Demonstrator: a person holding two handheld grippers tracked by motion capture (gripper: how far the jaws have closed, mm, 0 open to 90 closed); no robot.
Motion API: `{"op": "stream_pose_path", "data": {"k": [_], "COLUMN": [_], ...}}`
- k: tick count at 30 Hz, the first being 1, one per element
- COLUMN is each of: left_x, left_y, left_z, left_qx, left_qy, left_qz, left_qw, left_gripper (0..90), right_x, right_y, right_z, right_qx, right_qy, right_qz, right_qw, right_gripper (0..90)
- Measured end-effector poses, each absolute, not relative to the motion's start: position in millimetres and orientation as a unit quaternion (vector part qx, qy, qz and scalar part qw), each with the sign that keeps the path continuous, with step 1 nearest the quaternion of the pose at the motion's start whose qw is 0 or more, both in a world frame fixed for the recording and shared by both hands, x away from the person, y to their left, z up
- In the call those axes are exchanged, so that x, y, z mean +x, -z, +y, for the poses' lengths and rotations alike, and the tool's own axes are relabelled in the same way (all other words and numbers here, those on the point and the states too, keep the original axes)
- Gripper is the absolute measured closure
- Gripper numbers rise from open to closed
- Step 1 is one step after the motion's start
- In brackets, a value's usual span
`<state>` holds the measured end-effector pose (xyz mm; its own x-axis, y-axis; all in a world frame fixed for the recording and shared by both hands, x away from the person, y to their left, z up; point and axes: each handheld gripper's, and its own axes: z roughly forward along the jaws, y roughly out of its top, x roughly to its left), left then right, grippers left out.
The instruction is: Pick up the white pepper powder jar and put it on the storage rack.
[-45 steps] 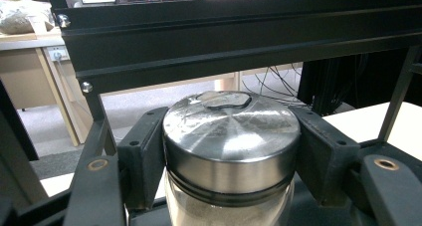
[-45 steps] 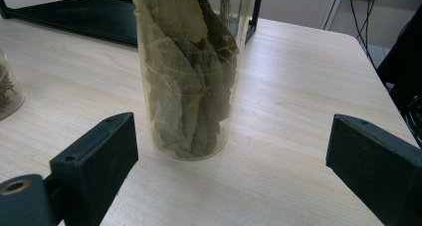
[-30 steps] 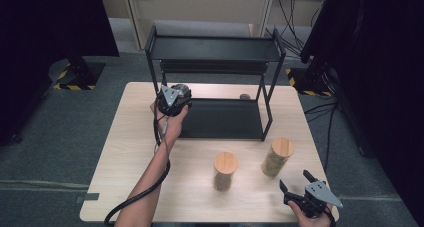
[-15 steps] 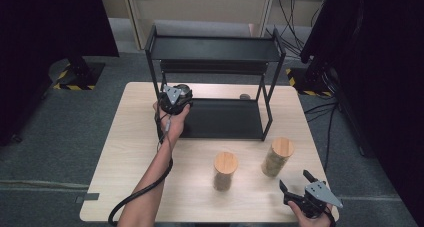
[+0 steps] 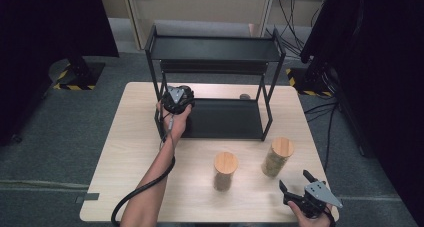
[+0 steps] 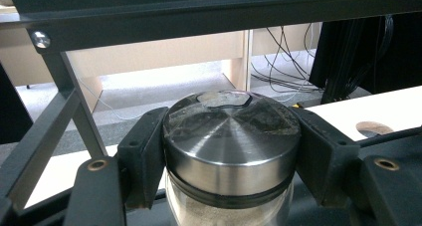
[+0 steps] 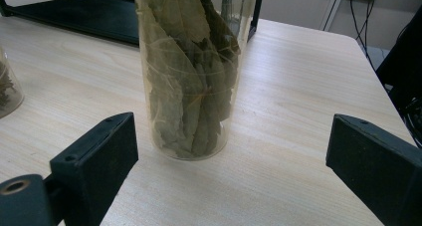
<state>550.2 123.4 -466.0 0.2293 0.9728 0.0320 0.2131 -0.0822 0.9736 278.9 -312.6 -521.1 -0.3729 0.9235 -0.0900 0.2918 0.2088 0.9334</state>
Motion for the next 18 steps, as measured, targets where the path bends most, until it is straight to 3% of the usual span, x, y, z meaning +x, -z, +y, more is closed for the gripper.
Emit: {"op": "stream_pose_path", "data": {"k": [18], "left_x": [558.2], "left_y": [487.1], "left_z": [120.1], "left_qx": [0.622], "left_qy": [-0.389], "left_qz": [0.495], "left_qw": [0.467], "left_gripper": [34.6], "right_x": [278.8], "right_y": [521.1], "right_z": [-312.5], "right_qx": [0.436], "right_qy": [-0.456], "right_qz": [0.694], "right_qw": [0.347], "right_gripper": [6.3]}}
